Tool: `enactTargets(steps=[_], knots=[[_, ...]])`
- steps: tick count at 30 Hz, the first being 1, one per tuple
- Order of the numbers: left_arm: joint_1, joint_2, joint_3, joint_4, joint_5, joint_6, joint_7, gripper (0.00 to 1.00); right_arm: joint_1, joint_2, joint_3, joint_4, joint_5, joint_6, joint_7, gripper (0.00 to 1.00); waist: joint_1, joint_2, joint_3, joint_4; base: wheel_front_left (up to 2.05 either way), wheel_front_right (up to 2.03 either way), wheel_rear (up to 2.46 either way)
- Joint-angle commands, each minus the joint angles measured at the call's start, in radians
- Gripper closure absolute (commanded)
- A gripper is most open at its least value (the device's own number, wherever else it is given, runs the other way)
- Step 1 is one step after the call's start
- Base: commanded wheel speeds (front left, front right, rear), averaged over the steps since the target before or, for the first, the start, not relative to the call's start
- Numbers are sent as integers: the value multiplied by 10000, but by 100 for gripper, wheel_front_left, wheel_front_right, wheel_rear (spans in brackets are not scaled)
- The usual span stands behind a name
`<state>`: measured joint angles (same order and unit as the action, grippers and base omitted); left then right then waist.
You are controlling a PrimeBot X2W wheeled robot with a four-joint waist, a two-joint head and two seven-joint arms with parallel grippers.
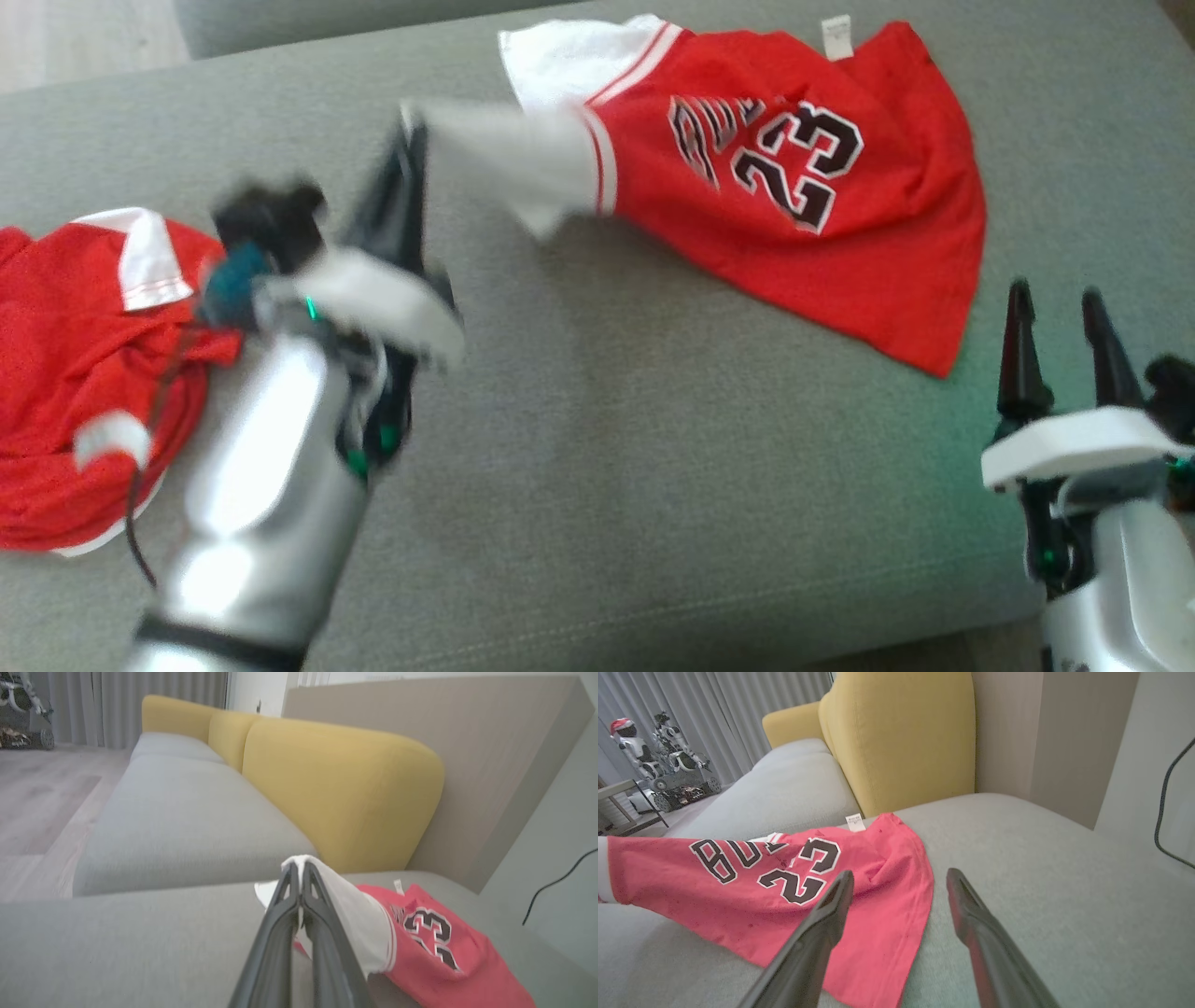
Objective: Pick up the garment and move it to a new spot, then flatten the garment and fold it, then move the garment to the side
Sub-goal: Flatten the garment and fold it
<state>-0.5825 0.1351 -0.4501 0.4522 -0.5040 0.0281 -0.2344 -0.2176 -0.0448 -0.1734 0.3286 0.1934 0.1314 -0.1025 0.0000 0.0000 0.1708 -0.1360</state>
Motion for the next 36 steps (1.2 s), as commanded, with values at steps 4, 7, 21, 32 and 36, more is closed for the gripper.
enactTargets(steps=[4,7,21,32,36], knots=[[836,682,27,-1072,92,194,512,100,-47,-55,52,452,484,-7,154,0,0,0,-95,215,0,0,0],[1446,821,22,-1626,20,391,676,100,-246,-55,91,1209,873,-7,213,0,0,0,-33,290,0,0,0],[2099,813,26,-2690,-179,823,829,100,-1918,-55,798,4983,2196,-7,-153,0,0,0,292,715,0,0,0],[2124,892,248,-2629,-324,971,641,100,-2489,-72,986,5408,631,-7,-854,100,0,0,-29,741,0,0,0],[2179,964,650,-2753,-577,1058,419,100,-2662,-424,1148,4182,-692,-7,-524,100,0,0,-490,660,0,0,0]])
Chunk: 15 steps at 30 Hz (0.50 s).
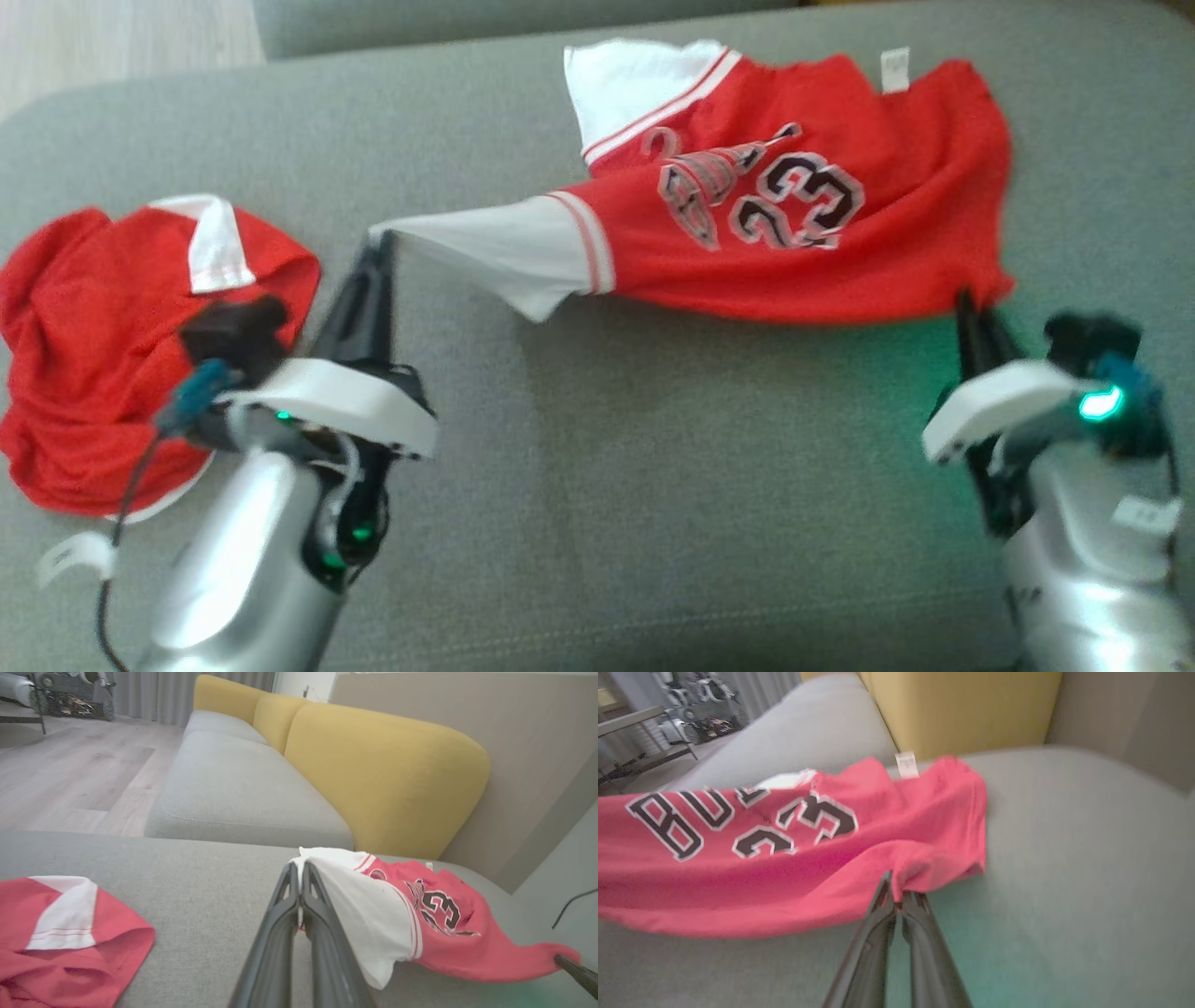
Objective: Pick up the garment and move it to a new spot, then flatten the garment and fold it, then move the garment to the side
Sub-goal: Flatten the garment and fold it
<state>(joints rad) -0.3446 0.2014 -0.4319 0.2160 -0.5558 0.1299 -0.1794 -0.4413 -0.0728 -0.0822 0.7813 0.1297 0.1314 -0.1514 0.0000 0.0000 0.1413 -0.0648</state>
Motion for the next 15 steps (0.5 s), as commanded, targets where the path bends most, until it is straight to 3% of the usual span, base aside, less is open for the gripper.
enactTargets(steps=[1,4,9,15], knots=[[-198,311,610,-463,-158,68,-182,100,-487,-285,413,-793,-309,-7,121,100,0,0,-349,-76,0,0,0],[-319,530,914,-796,-152,144,-315,100,-701,-792,1083,-2240,-511,-7,860,100,0,0,-859,-157,0,0,0],[-654,817,1305,-1983,-253,255,-200,100,-1225,-1997,2138,-4616,393,-7,2176,100,0,0,-1669,-219,0,0,0],[-1230,1506,1571,-4091,95,653,632,100,-1740,-3271,2551,-6750,1019,-7,3673,100,0,0,-2121,-209,0,0,0]])
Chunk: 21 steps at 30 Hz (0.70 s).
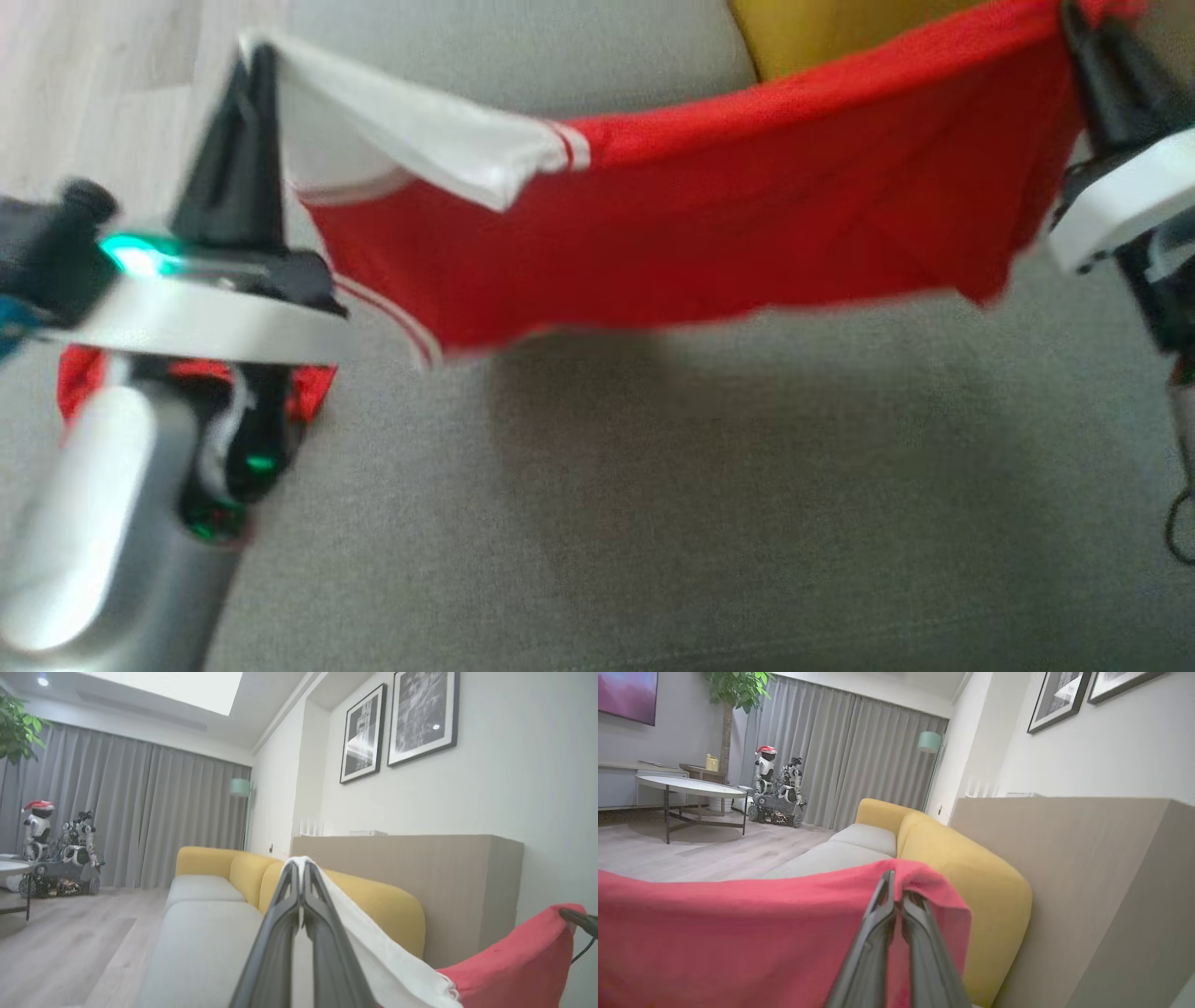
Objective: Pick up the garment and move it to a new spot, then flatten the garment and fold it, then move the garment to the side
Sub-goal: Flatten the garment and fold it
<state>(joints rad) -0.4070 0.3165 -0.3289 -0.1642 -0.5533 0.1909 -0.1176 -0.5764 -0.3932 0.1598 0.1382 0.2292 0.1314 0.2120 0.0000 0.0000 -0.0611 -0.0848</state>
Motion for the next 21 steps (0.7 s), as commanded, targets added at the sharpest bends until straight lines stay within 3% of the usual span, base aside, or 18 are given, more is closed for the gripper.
enactTargets(steps=[1,10,15,21], knots=[[-667,479,598,-615,113,113,184,100,-425,-189,94,-637,82,-7,288,100,0,0,-158,-13,0,0,0],[-770,1534,919,-2779,233,683,2176,100,-39,-860,-843,-2897,1427,-7,2902,100,0,0,-442,-77,0,0,0],[-1493,1940,917,-2520,116,440,2911,100,-290,-752,-1237,-3300,1773,-7,3864,100,0,0,-61,-107,0,0,0],[-3224,1919,684,-911,-39,-205,3162,100,-1621,-240,-1026,-2425,2131,-7,4237,100,0,0,1072,-143,0,0,0]])
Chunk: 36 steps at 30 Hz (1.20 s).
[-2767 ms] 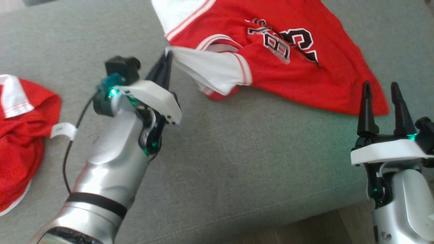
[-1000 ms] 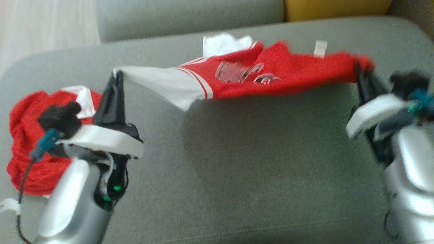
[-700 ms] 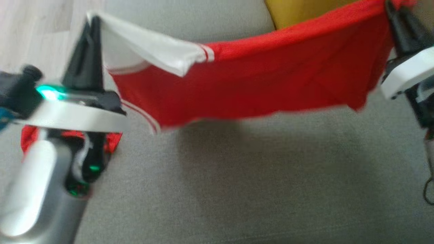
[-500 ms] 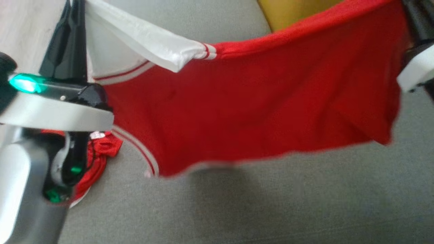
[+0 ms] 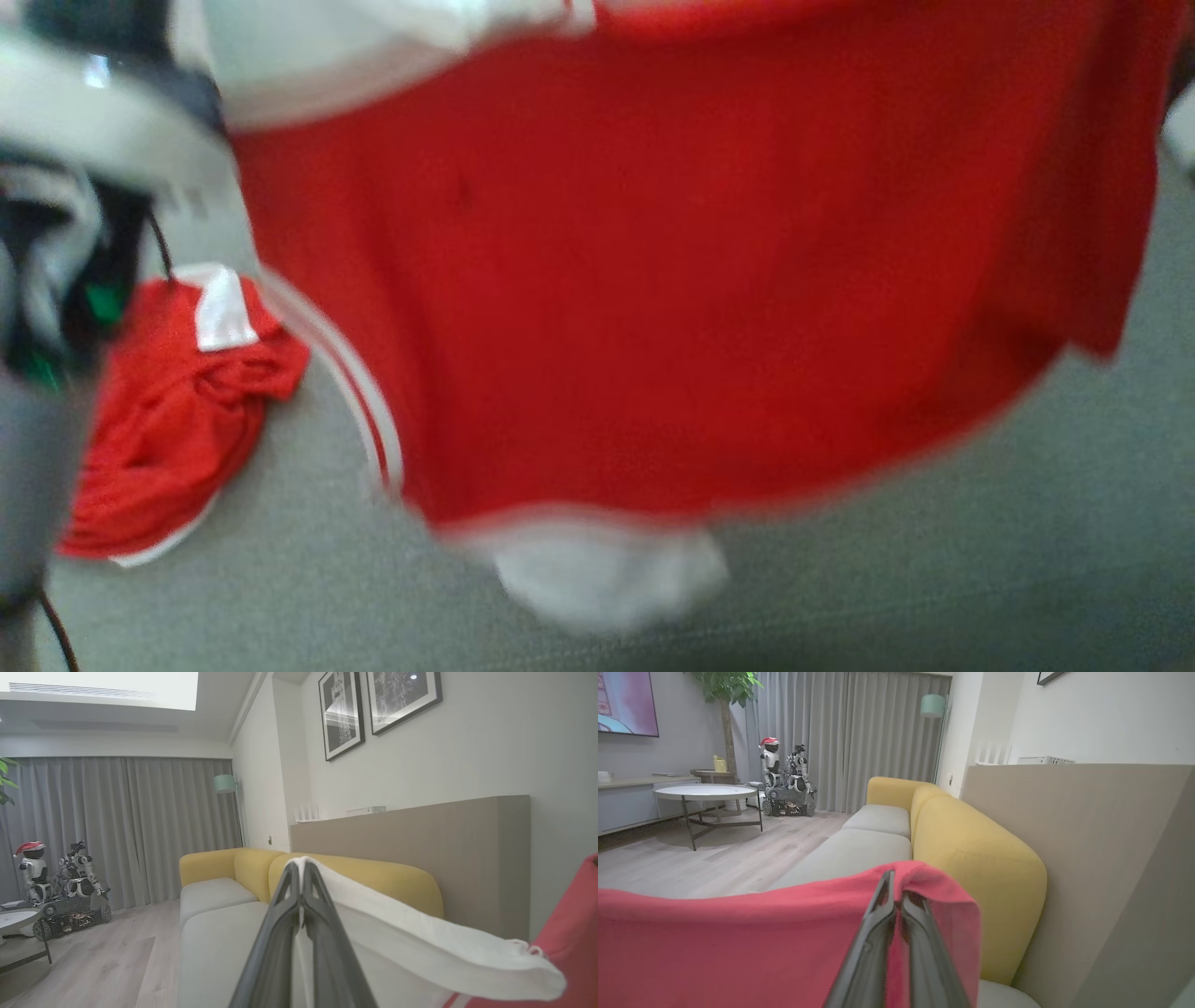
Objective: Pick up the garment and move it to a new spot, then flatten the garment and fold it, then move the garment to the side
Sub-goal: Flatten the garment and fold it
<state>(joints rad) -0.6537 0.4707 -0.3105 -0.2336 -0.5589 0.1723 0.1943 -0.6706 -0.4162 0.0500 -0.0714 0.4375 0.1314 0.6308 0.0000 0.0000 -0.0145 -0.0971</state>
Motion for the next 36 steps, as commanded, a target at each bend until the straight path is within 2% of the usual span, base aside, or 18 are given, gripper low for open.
enactTargets(steps=[1,4,9,13,14,17,20,25,33,36], knots=[[-1303,317,473,167,4,-152,44,100,-1156,59,136,-99,-1,-7,-8,100,0,0,1039,-9,0,0,0],[-3048,80,342,1634,138,-587,-217,100,-2768,361,499,969,-298,-7,-601,100,0,0,2125,24,0,0,0],[-5736,-444,304,4350,546,-954,-1264,100,-5397,1108,888,3402,-809,-7,-2438,100,0,0,3388,43,0,0,0],[-7258,-768,371,6000,892,-1055,-2552,100,-6944,1468,1180,5012,-1082,-7,-4187,100,0,0,3876,176,0,0,0],[-7686,-874,450,6620,951,-1111,-3204,100,-7367,1616,1246,5677,-1085,-7,-5090,100,0,0,3934,229,0,0,0],[-8017,-1016,473,7208,927,-1377,-3926,100,-7635,1702,1192,6484,-1037,-7,-6330,100,0,0,4025,344,0,0,0],[-8013,-1050,398,7485,1074,-1583,-4314,100,-7419,1660,1230,7107,-845,-7,-7317,100,0,0,4120,479,0,0,0],[-7233,-1172,185,7642,1152,-1912,-4488,100,-6513,1698,1356,8077,22,-7,-7795,100,0,0,4290,731,0,0,0],[-4200,-1105,-256,7801,1294,-2015,-4546,100,-4276,1664,2323,9424,1230,-7,-7854,100,0,0,3569,925,0,0,0],[-2932,-972,-339,7840,1194,-2076,-4550,100,-3437,1590,3008,9628,1537,-7,-7598,100,0,0,3139,921,0,0,0]])
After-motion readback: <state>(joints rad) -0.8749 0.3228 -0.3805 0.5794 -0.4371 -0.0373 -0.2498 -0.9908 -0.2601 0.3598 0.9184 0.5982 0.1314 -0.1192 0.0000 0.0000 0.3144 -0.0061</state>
